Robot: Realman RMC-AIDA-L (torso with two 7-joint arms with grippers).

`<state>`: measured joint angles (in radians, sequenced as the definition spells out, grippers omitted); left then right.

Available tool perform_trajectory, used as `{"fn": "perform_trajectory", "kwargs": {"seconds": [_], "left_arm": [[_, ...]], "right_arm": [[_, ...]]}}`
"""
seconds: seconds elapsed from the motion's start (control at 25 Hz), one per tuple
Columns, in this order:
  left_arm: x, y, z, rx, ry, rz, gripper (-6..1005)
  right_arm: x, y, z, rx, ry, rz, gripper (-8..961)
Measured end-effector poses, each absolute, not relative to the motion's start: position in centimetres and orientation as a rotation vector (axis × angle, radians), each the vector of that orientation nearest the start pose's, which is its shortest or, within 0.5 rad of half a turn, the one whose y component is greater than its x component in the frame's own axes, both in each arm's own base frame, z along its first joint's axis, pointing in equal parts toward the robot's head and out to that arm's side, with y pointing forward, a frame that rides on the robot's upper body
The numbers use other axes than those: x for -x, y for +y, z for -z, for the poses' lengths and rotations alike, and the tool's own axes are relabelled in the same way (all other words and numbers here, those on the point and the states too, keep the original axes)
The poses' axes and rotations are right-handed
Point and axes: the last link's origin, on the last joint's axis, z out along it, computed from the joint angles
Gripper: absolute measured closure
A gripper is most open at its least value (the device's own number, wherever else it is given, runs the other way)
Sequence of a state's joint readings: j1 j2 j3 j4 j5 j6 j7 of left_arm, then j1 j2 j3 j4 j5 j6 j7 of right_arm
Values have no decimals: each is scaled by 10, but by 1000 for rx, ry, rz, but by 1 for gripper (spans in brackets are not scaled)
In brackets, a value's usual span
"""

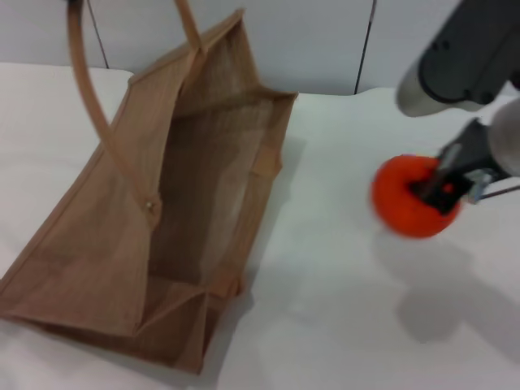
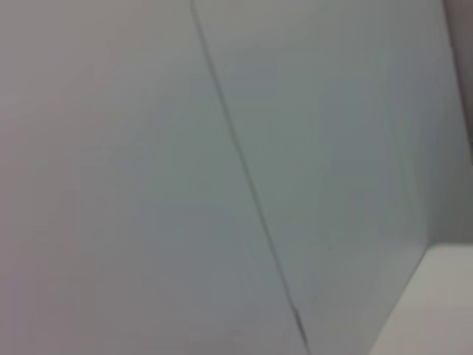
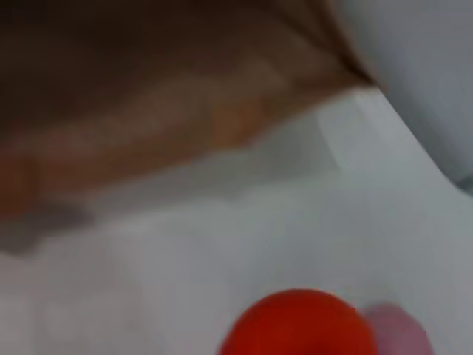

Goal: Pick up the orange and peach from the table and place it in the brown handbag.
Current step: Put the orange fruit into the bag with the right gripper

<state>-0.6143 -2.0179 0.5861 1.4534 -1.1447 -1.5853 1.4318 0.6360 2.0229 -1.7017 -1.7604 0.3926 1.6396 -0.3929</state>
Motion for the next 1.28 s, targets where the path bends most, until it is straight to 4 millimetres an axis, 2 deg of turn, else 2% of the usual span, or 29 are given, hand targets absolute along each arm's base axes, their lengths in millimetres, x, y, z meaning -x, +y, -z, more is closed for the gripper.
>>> {"fn": "perform_trajectory", "kwargs": {"seconds": [0.04,0.08,0.12,0.2,0.48,0.76,1.2,1.28], "left_arm": [[152,381,-177,2364,-66,488,820],[147,382,-176,2367,-50,502,819],[141,383,-175,2370,-33,515,819],[132,387,-174,2372,-9,536,818],[108,393,-164,2415,57,608,816],[105,393,-160,2430,65,623,813],[101,393,-154,2456,75,611,809],[101,393,-155,2455,76,608,808]], "right_arm": [[-93,335,-11,2505,402,577,698],[-82,336,-6,2543,376,510,745],[-82,336,-6,2543,376,510,746],[-70,342,3,2577,356,412,748],[-64,361,21,2604,394,248,752],[-43,372,31,2647,339,13,760],[-47,388,52,2654,353,-24,761],[-47,388,53,2655,353,-23,650]]}}
